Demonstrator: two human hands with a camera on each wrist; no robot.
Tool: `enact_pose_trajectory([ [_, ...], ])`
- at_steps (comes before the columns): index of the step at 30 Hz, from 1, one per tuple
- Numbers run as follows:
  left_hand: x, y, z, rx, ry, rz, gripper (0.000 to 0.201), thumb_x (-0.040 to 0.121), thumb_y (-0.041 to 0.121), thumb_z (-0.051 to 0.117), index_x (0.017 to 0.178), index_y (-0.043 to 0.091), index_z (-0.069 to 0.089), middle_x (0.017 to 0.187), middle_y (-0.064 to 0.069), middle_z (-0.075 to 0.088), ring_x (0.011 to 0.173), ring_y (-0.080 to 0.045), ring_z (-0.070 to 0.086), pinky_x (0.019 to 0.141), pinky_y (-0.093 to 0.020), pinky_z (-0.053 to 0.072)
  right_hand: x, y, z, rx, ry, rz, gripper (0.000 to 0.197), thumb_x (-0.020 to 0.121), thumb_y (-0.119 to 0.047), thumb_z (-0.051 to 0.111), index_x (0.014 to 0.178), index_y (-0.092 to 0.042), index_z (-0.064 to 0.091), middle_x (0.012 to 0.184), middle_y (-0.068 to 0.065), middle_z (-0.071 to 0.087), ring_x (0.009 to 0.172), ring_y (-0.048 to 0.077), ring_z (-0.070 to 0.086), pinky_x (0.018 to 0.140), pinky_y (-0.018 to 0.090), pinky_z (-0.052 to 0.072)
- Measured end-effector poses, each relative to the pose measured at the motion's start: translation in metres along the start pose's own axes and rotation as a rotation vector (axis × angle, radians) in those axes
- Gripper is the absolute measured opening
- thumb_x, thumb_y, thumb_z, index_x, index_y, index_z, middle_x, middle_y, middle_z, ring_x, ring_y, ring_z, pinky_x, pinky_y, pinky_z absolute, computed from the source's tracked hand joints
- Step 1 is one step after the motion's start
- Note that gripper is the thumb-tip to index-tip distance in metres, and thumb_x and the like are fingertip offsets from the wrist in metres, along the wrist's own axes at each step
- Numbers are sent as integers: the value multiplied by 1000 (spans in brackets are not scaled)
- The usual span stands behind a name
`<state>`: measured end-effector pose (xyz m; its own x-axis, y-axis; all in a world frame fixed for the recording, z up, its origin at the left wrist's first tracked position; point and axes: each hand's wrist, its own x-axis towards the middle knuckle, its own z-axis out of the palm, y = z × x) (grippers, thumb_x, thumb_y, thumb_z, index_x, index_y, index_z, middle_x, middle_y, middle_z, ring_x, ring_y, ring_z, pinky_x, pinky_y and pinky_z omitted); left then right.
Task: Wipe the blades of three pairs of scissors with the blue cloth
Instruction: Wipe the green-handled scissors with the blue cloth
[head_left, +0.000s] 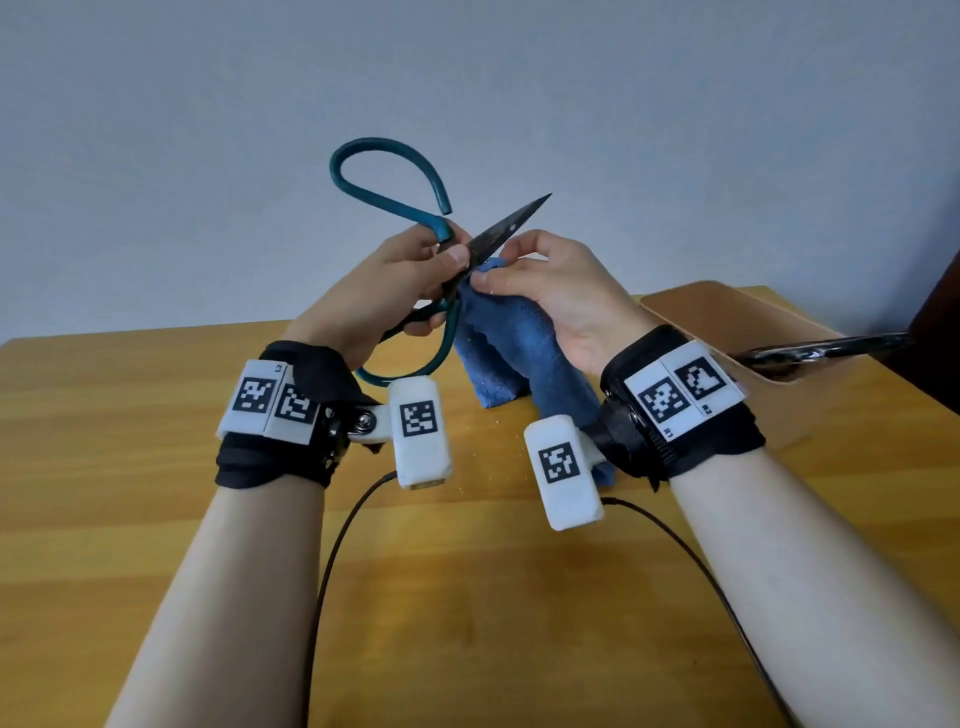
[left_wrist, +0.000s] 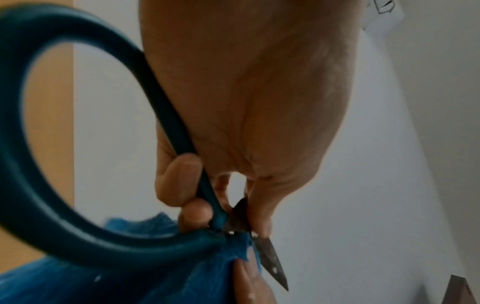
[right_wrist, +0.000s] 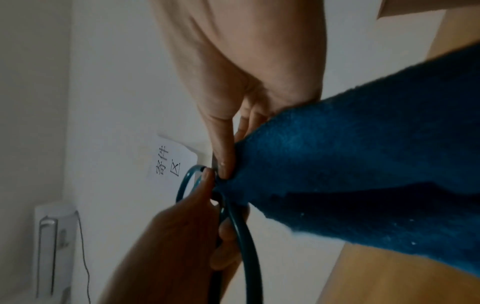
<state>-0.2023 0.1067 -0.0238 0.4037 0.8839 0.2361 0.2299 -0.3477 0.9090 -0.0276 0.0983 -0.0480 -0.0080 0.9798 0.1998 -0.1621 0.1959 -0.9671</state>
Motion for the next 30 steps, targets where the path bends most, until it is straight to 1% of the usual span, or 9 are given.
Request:
enact_pose_trajectory([
  [2, 0, 0, -1, 13, -1, 3, 11, 106, 20, 49, 107, 16, 58, 80, 0, 54, 57, -12, 45, 50, -26, 30, 0, 0, 0, -14, -18, 9, 29, 78, 4, 77, 82, -13, 54, 93, 20, 66, 85, 31, 65, 86, 48, 54],
  [4, 0, -2, -6, 3, 40, -1, 10, 106, 20, 50, 107, 15, 59, 88, -6, 52, 58, -14, 46, 51, -27, 31, 1, -3, -4, -46, -68, 39, 28, 80, 7, 74, 83, -13, 55, 91, 17, 66, 83, 29, 65, 80, 42, 55],
  [7, 0, -5, -12, -29, 97, -12, 9, 105, 19, 51, 106, 16, 59, 84, -2, 50, 56, -11, 45, 54, -29, 30, 0, -6, -11, -95, -86, 68, 29, 81, 10, 72, 85, -13, 55, 84, 11, 67, 80, 27, 64, 74, 36, 54],
  [10, 0, -5, -8, 8, 55, -30, 11, 106, 20, 49, 109, 15, 58, 87, -2, 52, 56, -12, 46, 51, -25, 32, -1, -4, -9, -137, -61, 68, 28, 78, 3, 78, 84, -14, 56, 87, 13, 66, 83, 28, 64, 76, 37, 54],
  [14, 2, -2, -1, 36, 1, -32, 12, 106, 20, 48, 110, 13, 57, 87, -6, 52, 56, -15, 45, 44, -21, 32, -2, -3, -6, -98, -21, 38, 29, 79, -1, 79, 82, -14, 53, 90, 16, 64, 81, 27, 64, 68, 32, 54],
  [18, 1, -4, -6, 31, 25, -27, 14, 106, 21, 50, 112, 13, 60, 92, -8, 55, 59, -15, 47, 48, -24, 32, 0, -2, -5, -96, -46, 49, 28, 80, 2, 77, 82, -13, 54, 88, 15, 64, 79, 27, 64, 68, 33, 55],
  [23, -3, -11, -24, -39, 116, -46, 12, 105, 20, 52, 109, 14, 61, 65, 12, 49, 57, -11, 45, 47, -21, 33, 2, 2, -11, -193, -82, 82, 29, 78, 4, 78, 81, -15, 55, 79, 7, 65, 77, 24, 64, 71, 36, 54],
  [27, -6, -13, -37, -46, 208, -66, 11, 104, 22, 53, 107, 15, 62, 70, 6, 45, 58, -13, 45, 47, -22, 34, 3, 1, -25, -303, 16, 85, 30, 78, 4, 78, 79, -16, 55, 75, 3, 64, 77, 20, 62, 68, 27, 50],
  [30, -8, -14, -43, -25, 210, -74, 15, 103, 23, 54, 108, 13, 64, 74, 4, 46, 58, -13, 47, 50, -25, 35, 3, -1, -34, -213, 171, 54, 26, 79, -1, 79, 82, -16, 57, 82, 5, 66, 74, 17, 64, 63, 25, 53],
])
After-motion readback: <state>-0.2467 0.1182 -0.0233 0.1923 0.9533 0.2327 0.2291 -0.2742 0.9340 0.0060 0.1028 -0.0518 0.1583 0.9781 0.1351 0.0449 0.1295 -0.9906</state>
